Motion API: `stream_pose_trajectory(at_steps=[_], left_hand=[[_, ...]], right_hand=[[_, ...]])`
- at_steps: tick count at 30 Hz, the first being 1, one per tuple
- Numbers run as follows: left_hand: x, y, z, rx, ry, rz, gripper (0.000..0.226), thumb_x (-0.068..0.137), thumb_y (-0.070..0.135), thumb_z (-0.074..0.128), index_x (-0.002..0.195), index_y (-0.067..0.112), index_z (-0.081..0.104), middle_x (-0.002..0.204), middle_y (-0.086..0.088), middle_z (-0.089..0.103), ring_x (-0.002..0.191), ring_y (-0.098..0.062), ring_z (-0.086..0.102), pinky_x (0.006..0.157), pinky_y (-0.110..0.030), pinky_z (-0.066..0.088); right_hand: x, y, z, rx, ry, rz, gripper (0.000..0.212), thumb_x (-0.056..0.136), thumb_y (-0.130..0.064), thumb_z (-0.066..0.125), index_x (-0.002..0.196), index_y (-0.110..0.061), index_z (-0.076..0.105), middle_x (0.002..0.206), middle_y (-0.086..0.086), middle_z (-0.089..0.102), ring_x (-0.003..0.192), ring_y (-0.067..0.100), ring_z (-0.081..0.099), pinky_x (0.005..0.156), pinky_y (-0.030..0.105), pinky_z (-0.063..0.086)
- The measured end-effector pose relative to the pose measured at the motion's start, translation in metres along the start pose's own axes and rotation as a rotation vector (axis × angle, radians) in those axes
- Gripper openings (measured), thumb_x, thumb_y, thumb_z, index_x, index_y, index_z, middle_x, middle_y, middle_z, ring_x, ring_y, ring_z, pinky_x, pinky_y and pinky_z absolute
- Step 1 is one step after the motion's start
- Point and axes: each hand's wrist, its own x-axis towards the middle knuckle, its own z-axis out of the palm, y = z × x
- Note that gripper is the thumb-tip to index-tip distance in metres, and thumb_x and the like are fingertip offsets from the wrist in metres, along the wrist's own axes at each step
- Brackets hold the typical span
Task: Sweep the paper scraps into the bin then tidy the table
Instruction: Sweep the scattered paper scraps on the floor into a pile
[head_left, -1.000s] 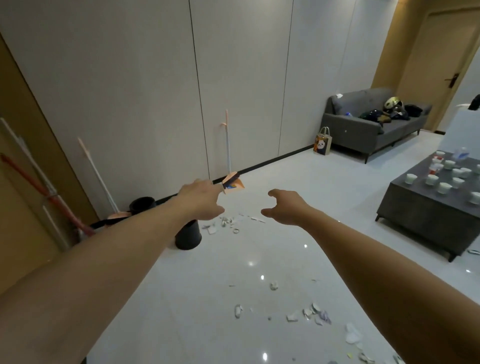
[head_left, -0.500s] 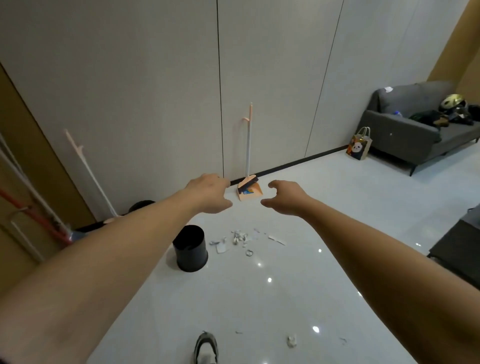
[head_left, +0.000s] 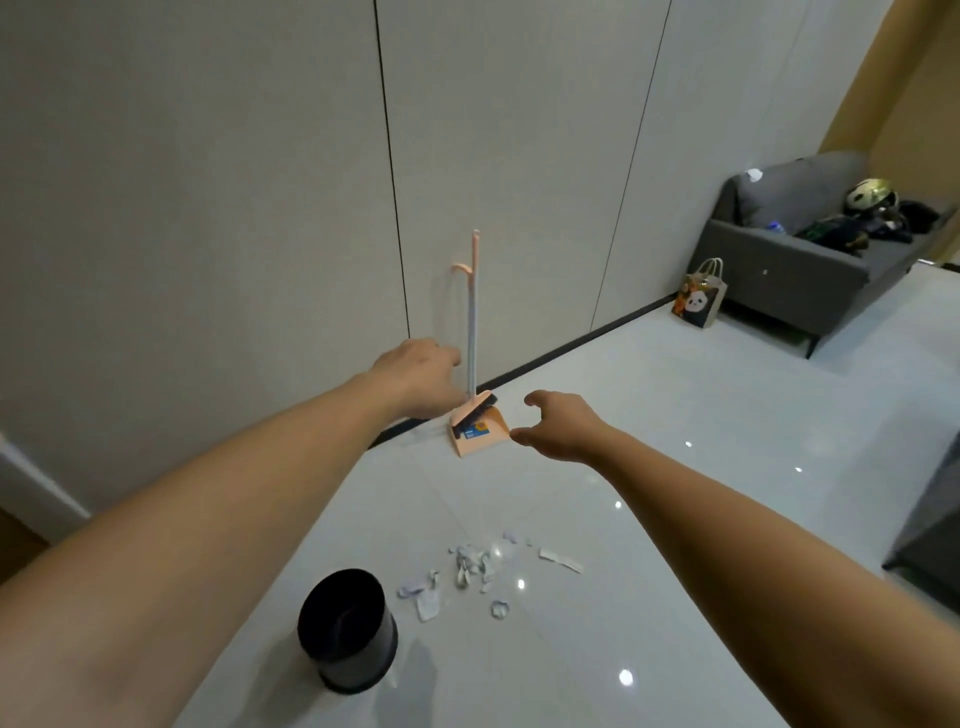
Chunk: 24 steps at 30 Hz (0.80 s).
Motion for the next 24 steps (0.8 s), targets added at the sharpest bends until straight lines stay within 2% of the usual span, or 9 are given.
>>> stream_pose_trajectory(at_steps=[3,8,13,18,21,24], left_hand=[[0.060,-0.016,0.015,0.023,-0.050,0.027,0.057,0.085,0.052,0.056,0.134,0.023,0.048,0.133,-0.005,0.050,0.119,-0.027,0.048,0.091,-0.042,0.047],[0.174,-0.058,0.035,0.057,-0.066,-0.005,0.061,0.084,0.049,0.057,0.138,0.025,0.043,0.137,-0.006,0.045,0.122,-0.028,0.046,0.093,-0.042,0.045],[0.294,-0.100,0.026,0.054,-0.161,-0.082,0.064,0.084,0.050,0.057,0.141,0.025,0.040,0.142,-0.006,0.042,0.127,-0.030,0.043,0.100,-0.042,0.042],[0.398,-0.123,0.023,-0.022,-0.134,-0.096,0.064,0.085,0.051,0.057,0.141,0.025,0.042,0.141,-0.006,0.044,0.129,-0.028,0.043,0.103,-0.040,0.040],[0.449,-0.139,0.033,0.016,-0.194,-0.066,0.067,0.084,0.052,0.056,0.143,0.027,0.038,0.143,-0.005,0.041,0.130,-0.028,0.040,0.103,-0.042,0.040],[0.513,-0.162,0.040,-0.017,-0.175,-0.066,0.067,0.085,0.051,0.057,0.143,0.026,0.038,0.142,-0.005,0.042,0.128,-0.028,0.042,0.101,-0.041,0.042]], right_hand=[[0.073,0.005,-0.004,-0.005,-0.001,0.038,0.056,0.086,-0.040,0.069,0.133,-0.013,0.055,0.130,0.008,0.061,0.111,0.022,0.057,0.076,0.026,0.043],[0.206,0.009,-0.006,0.010,0.000,-0.005,0.066,0.088,-0.042,0.068,0.143,-0.012,0.047,0.139,0.009,0.056,0.122,0.025,0.055,0.093,0.033,0.047],[0.331,0.019,-0.027,0.060,-0.046,-0.013,0.064,0.089,-0.040,0.067,0.142,-0.011,0.047,0.136,0.010,0.057,0.118,0.025,0.057,0.091,0.032,0.047],[0.439,0.024,-0.046,0.159,0.024,0.052,0.049,0.090,-0.037,0.066,0.127,-0.007,0.058,0.123,0.013,0.063,0.106,0.026,0.061,0.085,0.035,0.051],[0.492,0.019,-0.037,0.183,-0.030,0.068,0.056,0.089,-0.037,0.067,0.136,-0.007,0.053,0.131,0.012,0.060,0.113,0.025,0.060,0.089,0.033,0.049],[0.548,0.017,-0.029,0.180,-0.055,0.071,0.060,0.090,-0.037,0.067,0.140,-0.009,0.050,0.137,0.010,0.056,0.119,0.025,0.057,0.088,0.029,0.045]])
